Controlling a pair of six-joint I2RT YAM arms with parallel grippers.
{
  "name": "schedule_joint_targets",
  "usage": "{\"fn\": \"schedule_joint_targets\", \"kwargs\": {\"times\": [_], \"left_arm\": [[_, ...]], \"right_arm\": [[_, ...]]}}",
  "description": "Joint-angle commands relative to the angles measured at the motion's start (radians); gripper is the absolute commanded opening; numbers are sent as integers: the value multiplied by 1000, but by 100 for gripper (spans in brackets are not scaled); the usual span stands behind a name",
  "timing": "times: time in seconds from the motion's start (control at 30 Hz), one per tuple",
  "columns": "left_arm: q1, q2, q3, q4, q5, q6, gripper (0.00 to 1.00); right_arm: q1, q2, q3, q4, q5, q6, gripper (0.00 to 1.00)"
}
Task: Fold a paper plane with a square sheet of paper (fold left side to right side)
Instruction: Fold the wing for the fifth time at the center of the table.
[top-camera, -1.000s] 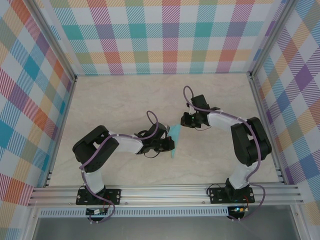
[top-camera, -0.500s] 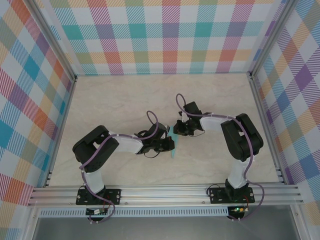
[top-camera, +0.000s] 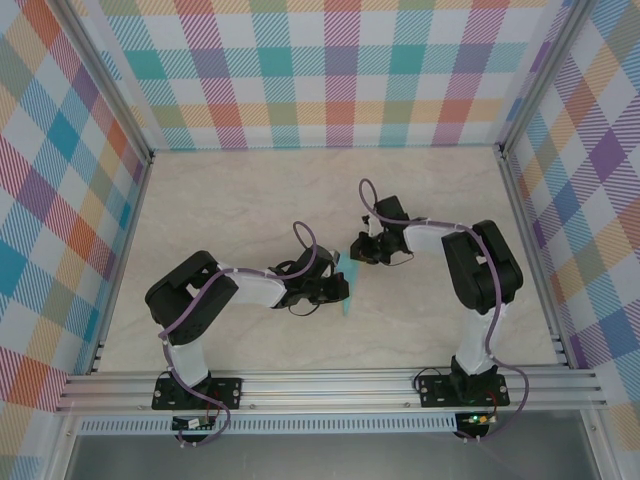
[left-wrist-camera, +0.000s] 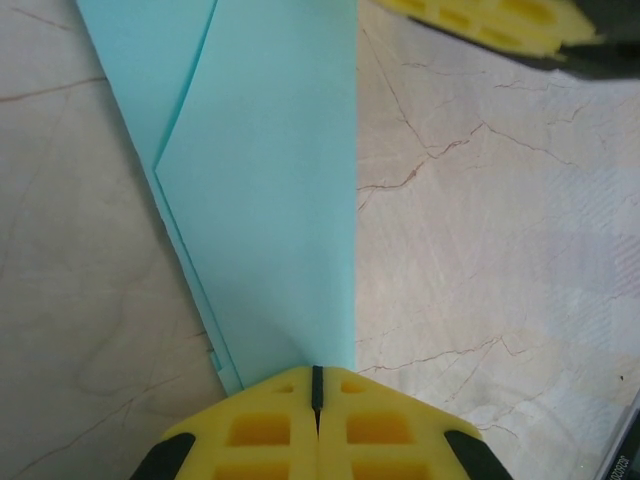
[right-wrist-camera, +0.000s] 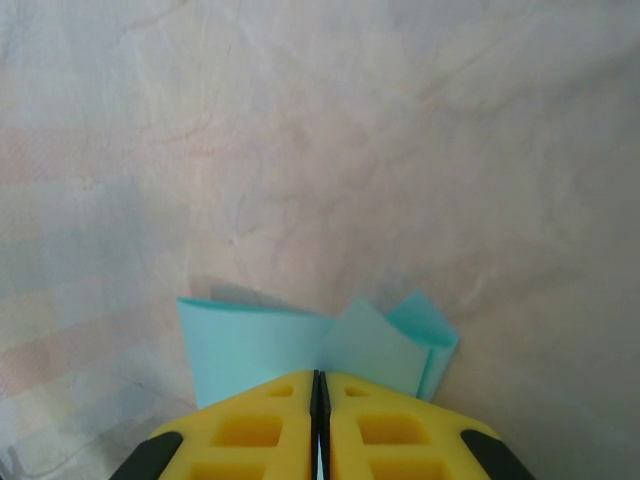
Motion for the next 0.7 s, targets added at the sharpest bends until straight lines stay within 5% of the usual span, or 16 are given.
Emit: {"fn": "schedule_joint_targets", "kwargs": {"times": [0.0, 0.43, 0.67], "left_arm": [[-20, 33, -36, -161, -29, -7, 5], [-22, 18, -41, -153, -27, -6, 5], [-22, 1, -37, -139, -23, -6, 5]], "right_arm": [[-52, 52, 46, 10, 90, -42, 11], [-115, 94, 173, -48, 73, -70, 12], [-101, -61, 59, -10, -18, -33, 12]]}}
